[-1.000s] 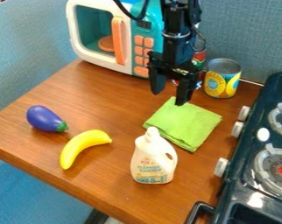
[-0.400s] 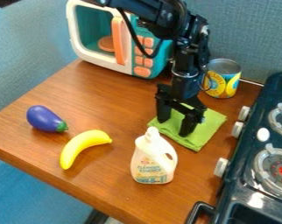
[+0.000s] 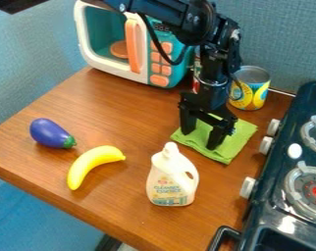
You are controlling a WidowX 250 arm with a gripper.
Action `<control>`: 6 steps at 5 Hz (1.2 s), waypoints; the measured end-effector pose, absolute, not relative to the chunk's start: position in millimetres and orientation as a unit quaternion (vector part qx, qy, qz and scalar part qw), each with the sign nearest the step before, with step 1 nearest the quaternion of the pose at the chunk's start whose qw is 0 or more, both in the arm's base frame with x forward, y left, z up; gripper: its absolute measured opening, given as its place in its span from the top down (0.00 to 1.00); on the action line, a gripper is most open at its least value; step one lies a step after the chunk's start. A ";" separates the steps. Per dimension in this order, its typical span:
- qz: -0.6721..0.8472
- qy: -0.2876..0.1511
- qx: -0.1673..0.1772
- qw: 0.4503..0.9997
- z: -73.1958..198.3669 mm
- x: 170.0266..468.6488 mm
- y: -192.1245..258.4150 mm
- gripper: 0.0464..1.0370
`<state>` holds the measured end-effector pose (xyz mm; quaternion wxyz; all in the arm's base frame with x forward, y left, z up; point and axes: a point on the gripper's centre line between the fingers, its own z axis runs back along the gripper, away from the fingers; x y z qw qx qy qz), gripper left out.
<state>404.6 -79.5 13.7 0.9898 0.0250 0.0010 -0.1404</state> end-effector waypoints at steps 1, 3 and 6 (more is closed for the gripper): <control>-0.068 0.025 0.046 0.996 9.9 400.6 -38.4 0.04; -0.042 0.090 0.038 0.994 7.9 387.8 39.3 0.04; -0.022 0.108 0.017 0.994 5.0 394.4 89.4 0.04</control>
